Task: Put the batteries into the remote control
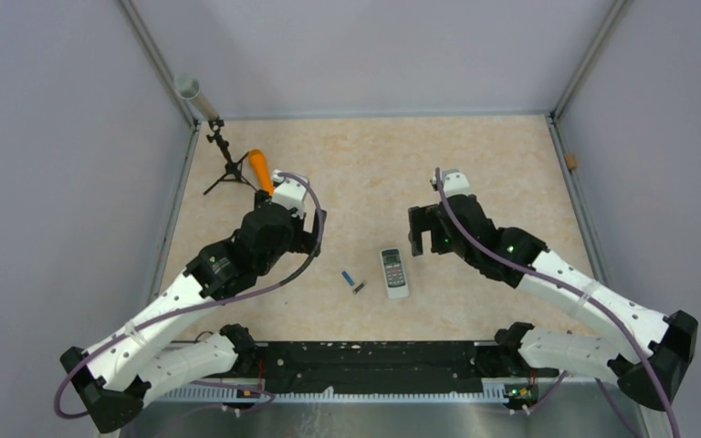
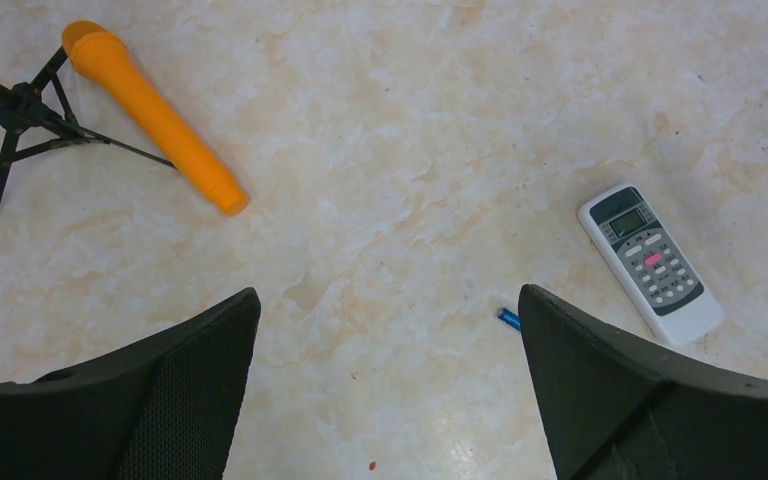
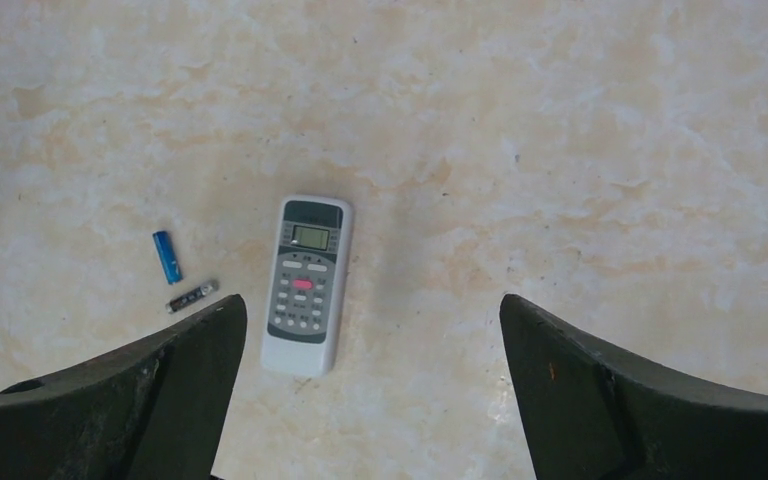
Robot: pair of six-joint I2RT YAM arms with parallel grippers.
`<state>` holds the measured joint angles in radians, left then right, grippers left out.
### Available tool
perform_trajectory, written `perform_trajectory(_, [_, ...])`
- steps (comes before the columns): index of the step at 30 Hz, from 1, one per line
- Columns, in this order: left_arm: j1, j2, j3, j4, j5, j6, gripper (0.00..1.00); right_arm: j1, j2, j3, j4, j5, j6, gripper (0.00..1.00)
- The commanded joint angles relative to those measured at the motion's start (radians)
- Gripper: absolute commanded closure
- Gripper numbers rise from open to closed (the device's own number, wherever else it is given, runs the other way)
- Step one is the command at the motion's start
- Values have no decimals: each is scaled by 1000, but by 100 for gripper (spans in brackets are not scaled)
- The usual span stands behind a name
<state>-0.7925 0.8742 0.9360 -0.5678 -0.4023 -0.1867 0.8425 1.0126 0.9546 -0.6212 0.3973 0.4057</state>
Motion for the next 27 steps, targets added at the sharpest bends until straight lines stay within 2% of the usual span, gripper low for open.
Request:
perform_trajectory(1, [4,-11,6,32,-10,9,1,3,38,-27,62,-99,40,5])
perform_trajectory(5, [3,-13,12,9,-26,4,1,3,73,-64,107,-172,73,8])
perform_trajectory(14, [3,-23,53,-57,-10,-24,1,20,150,-82,129,-190,116,11])
perform_trajectory(27, [3,-123,-34,-13,-5,-7,1,48,333,-97,203,-211,159,12])
